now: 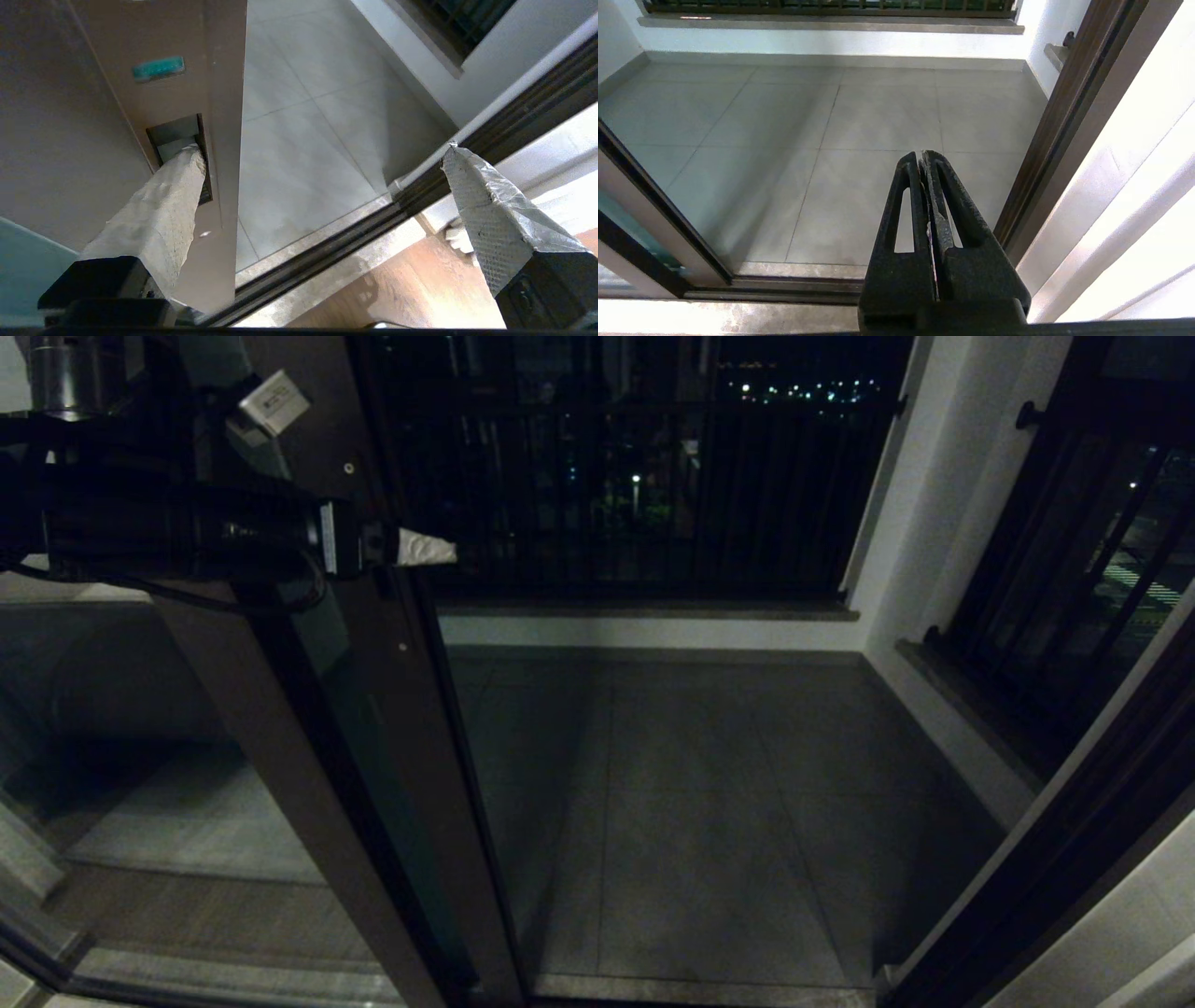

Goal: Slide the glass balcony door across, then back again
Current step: Close the slid door

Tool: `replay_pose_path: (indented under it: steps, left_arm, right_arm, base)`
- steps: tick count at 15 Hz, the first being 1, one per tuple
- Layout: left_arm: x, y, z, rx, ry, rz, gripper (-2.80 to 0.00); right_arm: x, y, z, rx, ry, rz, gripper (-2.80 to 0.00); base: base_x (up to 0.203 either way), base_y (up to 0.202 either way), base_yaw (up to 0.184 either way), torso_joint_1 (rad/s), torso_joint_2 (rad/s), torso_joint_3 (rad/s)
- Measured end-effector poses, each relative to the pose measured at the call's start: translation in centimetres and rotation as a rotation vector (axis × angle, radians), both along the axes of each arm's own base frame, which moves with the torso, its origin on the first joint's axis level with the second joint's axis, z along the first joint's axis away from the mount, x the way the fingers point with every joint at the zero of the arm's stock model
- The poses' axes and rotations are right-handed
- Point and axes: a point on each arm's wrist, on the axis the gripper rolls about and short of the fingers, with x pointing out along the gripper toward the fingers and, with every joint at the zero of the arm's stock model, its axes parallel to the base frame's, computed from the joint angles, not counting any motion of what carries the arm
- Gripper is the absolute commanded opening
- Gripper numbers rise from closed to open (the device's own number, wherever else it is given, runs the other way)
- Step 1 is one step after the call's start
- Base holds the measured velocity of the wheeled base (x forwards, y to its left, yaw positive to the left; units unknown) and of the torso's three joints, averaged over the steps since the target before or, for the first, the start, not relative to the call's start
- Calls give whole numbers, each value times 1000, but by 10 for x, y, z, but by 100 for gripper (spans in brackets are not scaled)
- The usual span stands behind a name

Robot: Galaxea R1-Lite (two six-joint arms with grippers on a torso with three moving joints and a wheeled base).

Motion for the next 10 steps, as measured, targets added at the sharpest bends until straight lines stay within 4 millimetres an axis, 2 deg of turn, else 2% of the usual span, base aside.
replay_pose_path:
  steps: [10]
  left_arm:
    - [2, -17, -1, 11, -30, 2, 0]
  right_arm:
    - [0, 0, 0, 0, 0, 0, -280]
  base:
    - [0, 0, 0, 0, 0, 0]
